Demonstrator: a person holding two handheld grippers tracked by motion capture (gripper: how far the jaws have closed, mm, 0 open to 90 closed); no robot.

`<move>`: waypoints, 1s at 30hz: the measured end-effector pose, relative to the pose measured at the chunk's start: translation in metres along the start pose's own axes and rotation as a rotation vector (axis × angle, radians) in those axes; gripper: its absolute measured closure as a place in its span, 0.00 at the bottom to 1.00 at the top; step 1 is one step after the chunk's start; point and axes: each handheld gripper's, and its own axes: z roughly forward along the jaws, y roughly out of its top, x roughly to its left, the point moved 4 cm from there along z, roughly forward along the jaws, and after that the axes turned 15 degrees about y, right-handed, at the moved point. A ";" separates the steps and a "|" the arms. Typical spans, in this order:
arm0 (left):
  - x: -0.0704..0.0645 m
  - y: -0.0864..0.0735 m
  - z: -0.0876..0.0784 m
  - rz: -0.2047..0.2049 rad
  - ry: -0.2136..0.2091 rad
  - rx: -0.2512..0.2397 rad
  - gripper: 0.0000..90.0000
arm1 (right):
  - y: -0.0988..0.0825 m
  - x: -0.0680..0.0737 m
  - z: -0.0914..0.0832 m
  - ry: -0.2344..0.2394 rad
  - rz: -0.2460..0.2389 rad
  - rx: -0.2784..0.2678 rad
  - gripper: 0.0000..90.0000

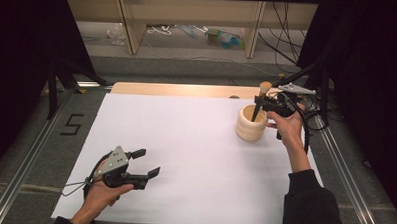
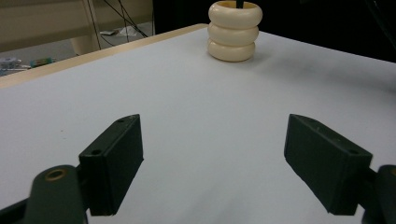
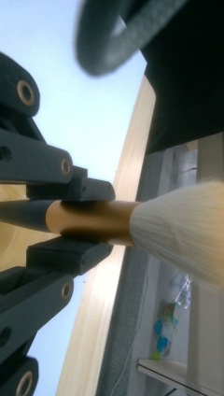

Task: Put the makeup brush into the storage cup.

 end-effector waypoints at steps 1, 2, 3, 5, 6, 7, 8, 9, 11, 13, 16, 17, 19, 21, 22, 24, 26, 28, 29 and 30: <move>0.000 0.000 0.000 0.000 0.000 0.000 0.22 | -0.002 -0.001 0.000 -0.001 0.000 0.017 0.82; 0.000 0.000 0.000 0.002 0.001 0.000 0.22 | -0.003 -0.002 0.001 -0.003 0.007 0.016 0.82; 0.000 0.000 0.000 0.002 0.001 0.000 0.22 | -0.004 -0.003 0.002 -0.006 -0.004 0.013 0.82; 0.000 0.000 0.000 -0.001 0.000 0.001 0.22 | -0.006 -0.003 0.003 -0.007 0.011 0.031 0.82; 0.000 0.000 0.000 -0.001 0.000 0.000 0.22 | -0.008 -0.003 0.004 0.003 0.010 0.030 0.82; 0.000 0.000 0.000 0.000 0.000 0.000 0.22 | -0.009 -0.004 0.005 0.002 0.009 0.037 0.82; 0.000 0.000 0.000 -0.002 0.000 -0.001 0.22 | -0.010 -0.004 0.005 -0.006 0.011 0.055 0.82; -0.001 0.000 0.000 -0.011 -0.001 0.002 0.22 | -0.011 -0.004 0.006 0.001 0.031 0.057 0.79; -0.001 0.000 0.000 -0.013 0.001 0.000 0.22 | -0.012 -0.005 0.007 -0.002 0.044 0.049 0.71; 0.000 0.000 0.000 -0.005 0.000 -0.002 0.22 | -0.011 -0.005 0.005 -0.033 0.048 0.054 0.57; 0.000 0.000 0.000 -0.015 -0.005 -0.005 0.22 | -0.003 -0.005 -0.002 -0.074 0.097 -0.012 0.41; 0.000 0.000 0.000 -0.013 -0.004 -0.005 0.22 | 0.000 -0.005 -0.005 -0.082 0.094 -0.036 0.39; 0.000 0.001 0.000 -0.003 -0.003 -0.007 0.22 | 0.006 -0.002 -0.013 -0.076 0.097 -0.053 0.36; 0.000 0.001 0.000 -0.004 -0.001 -0.006 0.22 | 0.010 0.003 -0.018 -0.080 0.096 -0.063 0.34; 0.000 0.000 0.000 -0.014 -0.003 -0.005 0.22 | 0.011 0.005 -0.020 -0.080 0.084 -0.071 0.33; 0.000 0.001 0.000 -0.014 -0.003 -0.006 0.22 | 0.013 0.012 -0.023 -0.077 0.073 -0.058 0.32; 0.000 0.001 0.000 -0.014 -0.002 -0.006 0.22 | 0.015 0.020 -0.025 -0.060 0.060 -0.053 0.32; 0.000 0.001 0.000 -0.014 -0.001 -0.007 0.22 | 0.017 0.028 -0.026 -0.041 0.046 -0.067 0.32; 0.000 0.001 -0.001 -0.010 0.004 -0.003 0.22 | 0.018 0.032 -0.026 -0.016 0.051 -0.084 0.32; 0.001 0.002 -0.001 0.001 0.006 -0.007 0.22 | 0.019 0.036 -0.025 -0.003 0.044 -0.095 0.32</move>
